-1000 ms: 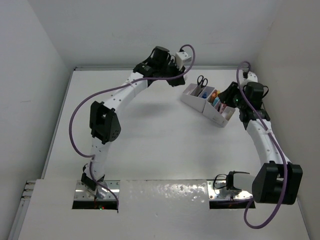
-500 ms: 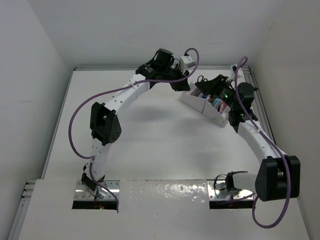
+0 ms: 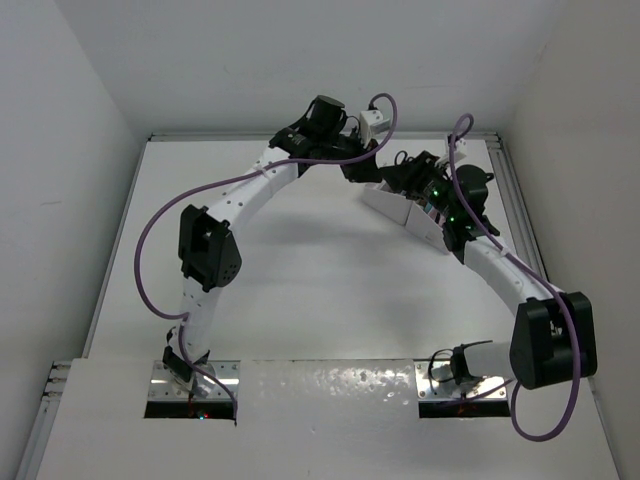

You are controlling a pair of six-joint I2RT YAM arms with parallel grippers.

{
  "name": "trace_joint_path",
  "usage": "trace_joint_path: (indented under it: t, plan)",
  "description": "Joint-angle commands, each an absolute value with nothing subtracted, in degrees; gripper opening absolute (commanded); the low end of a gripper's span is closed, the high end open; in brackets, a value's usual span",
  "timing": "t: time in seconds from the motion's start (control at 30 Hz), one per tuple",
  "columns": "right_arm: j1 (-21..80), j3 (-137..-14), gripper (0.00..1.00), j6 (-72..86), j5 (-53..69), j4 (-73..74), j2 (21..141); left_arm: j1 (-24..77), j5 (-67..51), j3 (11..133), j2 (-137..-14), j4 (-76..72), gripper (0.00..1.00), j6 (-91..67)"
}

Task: Sort the stationery into containers
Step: Place the pen cap in the storage box.

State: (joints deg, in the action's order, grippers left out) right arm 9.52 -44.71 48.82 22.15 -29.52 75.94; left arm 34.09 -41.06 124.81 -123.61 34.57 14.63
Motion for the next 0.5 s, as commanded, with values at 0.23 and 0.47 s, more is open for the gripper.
trace_joint_path:
  t: [0.23, 0.47]
  plan:
    - [8.09, -45.97, 0.29, 50.62, 18.98, -35.15, 76.46, 33.84, -42.45, 124.19, -120.06, 33.14, 0.0, 15.03]
    - [9.14, -47.46, 0.37, 51.42, 20.21, -35.42, 79.19, 34.01, -41.75, 124.54, -120.67, 30.94, 0.0, 13.18]
